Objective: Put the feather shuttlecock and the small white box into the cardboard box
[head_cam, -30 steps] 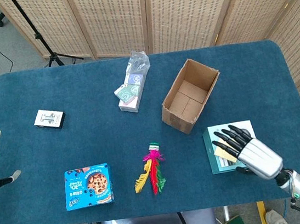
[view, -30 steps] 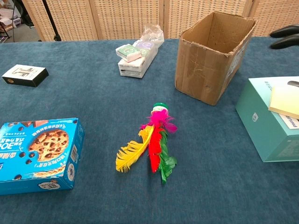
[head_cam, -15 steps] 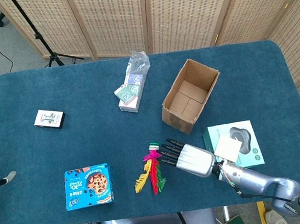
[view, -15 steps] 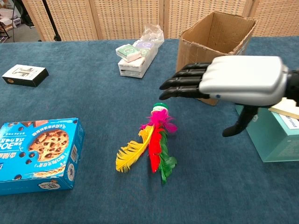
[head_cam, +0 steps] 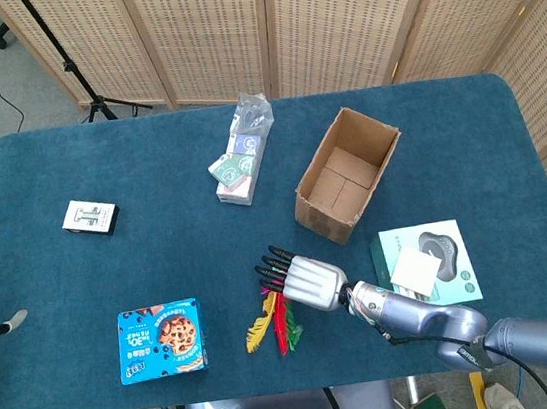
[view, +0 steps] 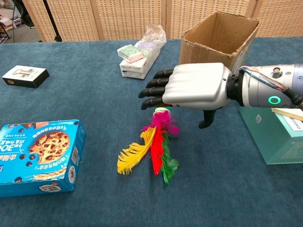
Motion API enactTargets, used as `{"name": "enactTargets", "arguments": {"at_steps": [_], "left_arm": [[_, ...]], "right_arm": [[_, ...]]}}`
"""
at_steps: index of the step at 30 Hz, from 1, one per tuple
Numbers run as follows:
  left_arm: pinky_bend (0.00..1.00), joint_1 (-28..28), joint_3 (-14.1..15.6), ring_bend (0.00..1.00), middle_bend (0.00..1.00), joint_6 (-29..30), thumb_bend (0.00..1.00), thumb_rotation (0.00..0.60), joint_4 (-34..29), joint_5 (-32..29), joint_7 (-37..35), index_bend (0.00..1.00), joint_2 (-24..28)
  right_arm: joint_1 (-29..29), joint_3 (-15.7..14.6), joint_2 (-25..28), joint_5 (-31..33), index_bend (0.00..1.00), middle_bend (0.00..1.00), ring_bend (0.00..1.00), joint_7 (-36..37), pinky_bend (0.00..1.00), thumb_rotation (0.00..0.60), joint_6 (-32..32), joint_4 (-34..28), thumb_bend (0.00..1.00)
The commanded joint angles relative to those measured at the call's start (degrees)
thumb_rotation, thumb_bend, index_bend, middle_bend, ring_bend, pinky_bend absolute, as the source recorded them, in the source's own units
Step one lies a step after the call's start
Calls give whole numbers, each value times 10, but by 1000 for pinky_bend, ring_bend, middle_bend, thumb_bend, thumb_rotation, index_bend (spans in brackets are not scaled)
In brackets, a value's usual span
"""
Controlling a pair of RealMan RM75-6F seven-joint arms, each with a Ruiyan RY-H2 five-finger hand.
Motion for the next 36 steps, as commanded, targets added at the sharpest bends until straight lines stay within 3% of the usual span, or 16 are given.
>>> {"name": "enactTargets", "arguments": {"at_steps": [1, 9, 21, 32, 36], "left_arm": [[2, 1, -2, 0, 0, -3, 0, 600, 1, 1, -3, 0, 1], [2, 6, -8, 0, 0, -12, 0, 600, 2, 5, -18, 0, 8], [2, 9, -14, 0, 0, -22, 0, 600, 4, 9, -27, 0, 11], [2, 11, -18, 0, 0, -28, 0, 600, 5, 11, -30, 0, 11], [2, 11, -19, 0, 0, -30, 0, 600, 5, 11, -31, 0, 11]], "right_arm": [[12, 10, -21, 55, 108, 33, 0, -77, 64, 600, -31, 9, 0], [18, 9, -53, 133, 123, 25, 0, -169, 64, 600, -24, 29, 0], [41, -12, -78, 200, 191, 41, 0, -230, 64, 600, -11, 56, 48], [56, -37, -104, 210, 389, 120, 8, -215, 64, 600, 12, 87, 341], [58, -44, -109, 193, 462, 212, 98, -193, 69, 600, 26, 96, 428]]}}
